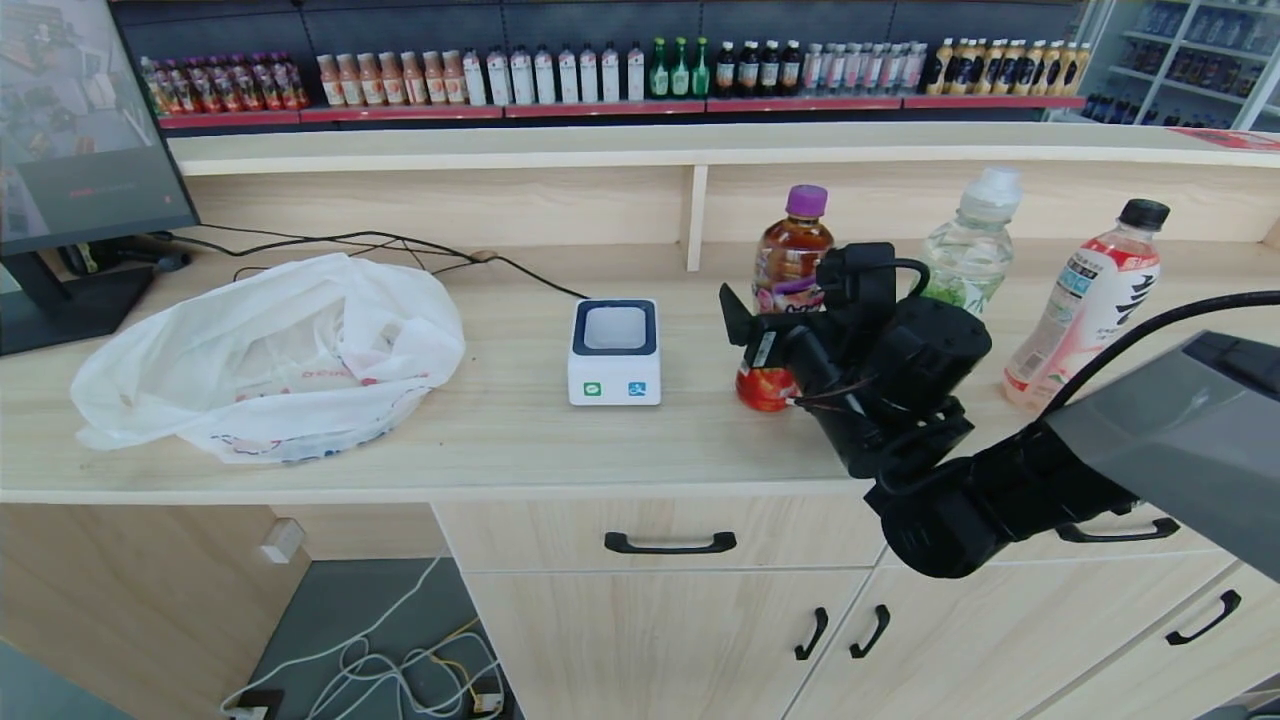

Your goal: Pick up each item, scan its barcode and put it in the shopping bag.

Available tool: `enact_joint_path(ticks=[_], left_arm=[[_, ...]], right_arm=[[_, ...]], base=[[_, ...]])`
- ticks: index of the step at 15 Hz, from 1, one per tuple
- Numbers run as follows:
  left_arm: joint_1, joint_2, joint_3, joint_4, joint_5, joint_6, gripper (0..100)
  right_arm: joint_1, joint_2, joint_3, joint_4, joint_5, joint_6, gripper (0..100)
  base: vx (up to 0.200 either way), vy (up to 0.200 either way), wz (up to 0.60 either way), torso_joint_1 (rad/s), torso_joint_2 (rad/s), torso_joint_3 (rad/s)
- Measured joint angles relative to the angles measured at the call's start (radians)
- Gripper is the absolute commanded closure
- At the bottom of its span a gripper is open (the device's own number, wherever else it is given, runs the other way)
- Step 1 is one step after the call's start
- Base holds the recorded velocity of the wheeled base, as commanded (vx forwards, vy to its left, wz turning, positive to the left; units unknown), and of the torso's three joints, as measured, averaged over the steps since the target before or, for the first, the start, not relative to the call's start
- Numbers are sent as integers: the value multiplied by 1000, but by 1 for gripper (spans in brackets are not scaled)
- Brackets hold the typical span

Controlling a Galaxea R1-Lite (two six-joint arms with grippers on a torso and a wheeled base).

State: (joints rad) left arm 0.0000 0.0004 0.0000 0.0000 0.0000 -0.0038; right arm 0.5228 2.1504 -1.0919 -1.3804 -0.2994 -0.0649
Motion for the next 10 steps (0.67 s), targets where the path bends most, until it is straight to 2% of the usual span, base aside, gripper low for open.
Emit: enact_joint_path(ticks=[10], left_arm=[[0,0,0,0,0,0,0]], right_arm=[[-7,-4,26,-38,-38,24,100]], base=[[0,0,0,0,0,0]])
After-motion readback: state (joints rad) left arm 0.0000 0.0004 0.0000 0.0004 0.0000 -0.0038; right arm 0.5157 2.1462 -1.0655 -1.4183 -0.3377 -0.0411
